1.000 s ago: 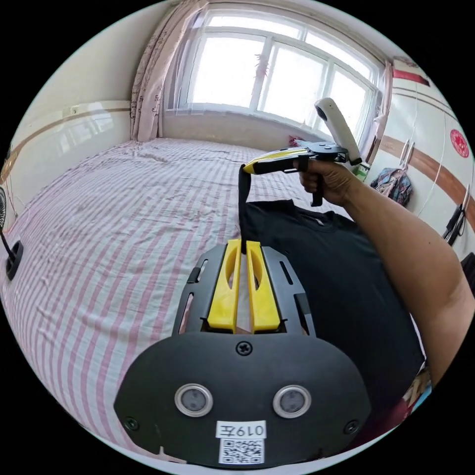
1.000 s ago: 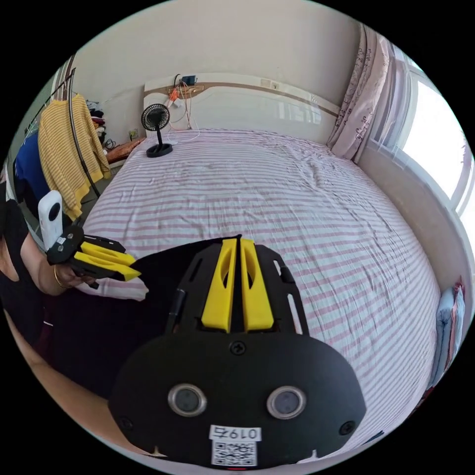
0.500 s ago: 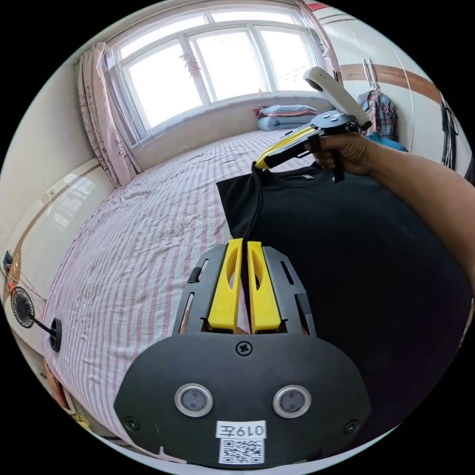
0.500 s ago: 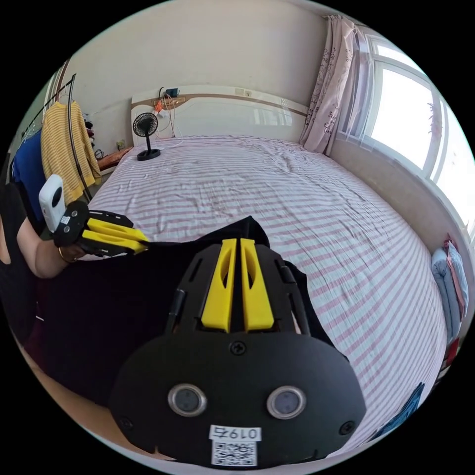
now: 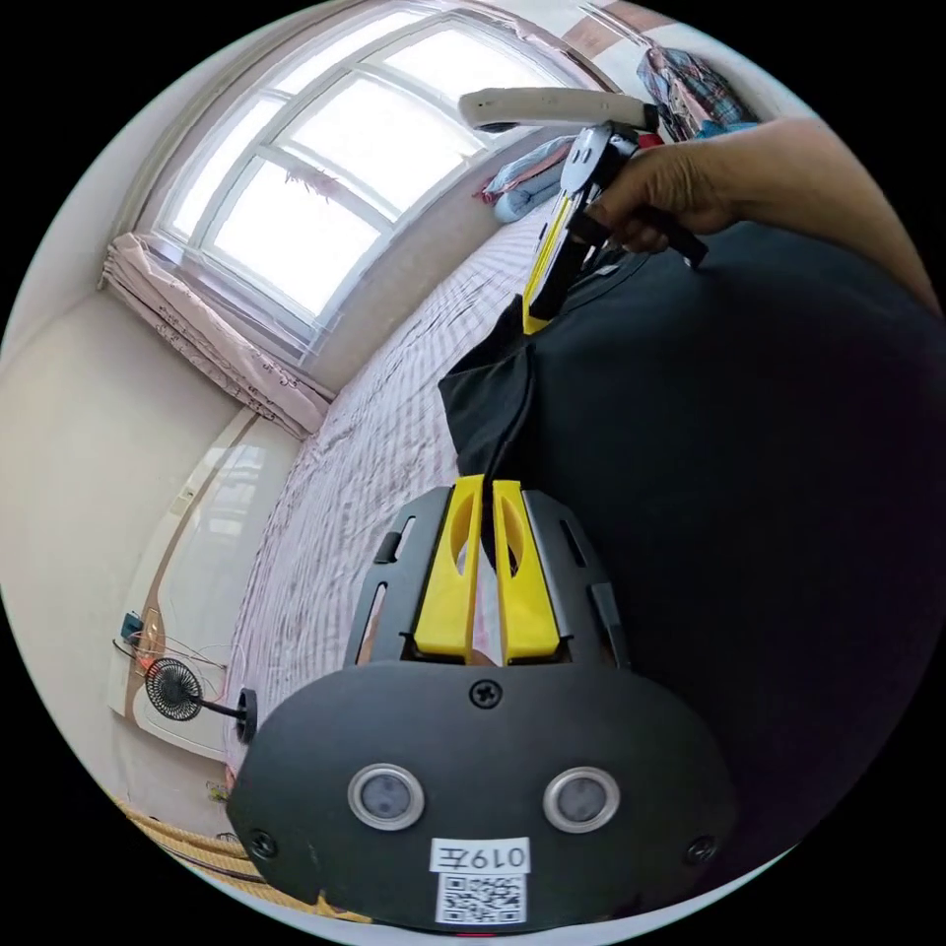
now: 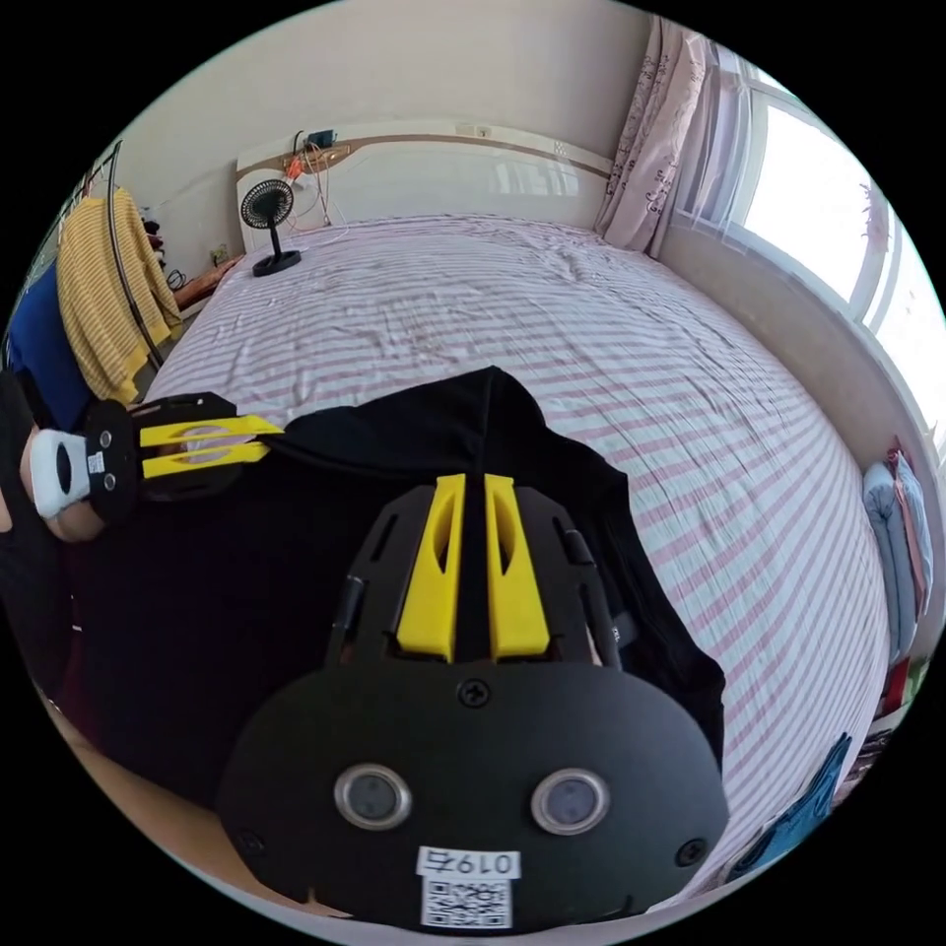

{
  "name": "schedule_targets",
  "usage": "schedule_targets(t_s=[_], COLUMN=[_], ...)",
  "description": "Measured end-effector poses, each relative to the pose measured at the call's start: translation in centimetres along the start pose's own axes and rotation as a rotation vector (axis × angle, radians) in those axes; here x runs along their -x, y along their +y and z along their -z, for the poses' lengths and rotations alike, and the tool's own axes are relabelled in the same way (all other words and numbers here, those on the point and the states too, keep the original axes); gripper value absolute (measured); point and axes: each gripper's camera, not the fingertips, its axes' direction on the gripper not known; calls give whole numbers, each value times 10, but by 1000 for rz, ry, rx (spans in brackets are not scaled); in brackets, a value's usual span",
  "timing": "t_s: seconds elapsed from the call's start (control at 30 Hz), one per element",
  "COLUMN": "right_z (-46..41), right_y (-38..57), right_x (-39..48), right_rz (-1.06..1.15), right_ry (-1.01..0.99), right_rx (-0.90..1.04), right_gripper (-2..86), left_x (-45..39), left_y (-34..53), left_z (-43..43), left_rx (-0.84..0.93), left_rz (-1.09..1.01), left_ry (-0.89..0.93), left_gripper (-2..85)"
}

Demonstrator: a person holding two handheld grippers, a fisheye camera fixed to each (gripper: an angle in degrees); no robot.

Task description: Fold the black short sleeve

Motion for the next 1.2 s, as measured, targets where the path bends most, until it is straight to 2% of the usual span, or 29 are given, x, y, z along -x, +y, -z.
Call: schedule_targets(t_s=[0.3,0.37,0.43,0.53,0.8,0.9,0.97,1.03,1.1,1.2], right_z=[-4,-7,-13,-28,-47,-55,-58,-66,-72,-67], right_y=[-10,-20,-33,-48,-87,-104,-111,-118,-121,-120], right_x=[-23,-30,-45,-64,-89,-91,-92,-93,-93,-93], right_rz=[-143,-185,-256,-333,-379,-379,-379,-382,-389,-387], right_ry=[-15,-59,-150,-220,-254,-229,-219,-219,-201,-194], right_rx=[9,-14,-51,-37,14,73,88,121,157,105], right_gripper=[10,20,71,94,77,68,63,47,36,14], left_x=[10,15,23,46,128,179,219,236,244,248], left_y=[2,4,7,14,53,81,113,131,140,141], left_z=[-11,-19,-25,-34,-70,-105,-137,-159,-174,-190], left_rx=[0,16,21,1,-126,-141,-156,-130,-100,-54], left_rz=[-17,-24,-11,42,147,379,620,746,779,744], left_ry=[41,38,61,177,565,715,827,863,847,807], left_gripper=[8,9,12,18,12,13,17,23,33,59])
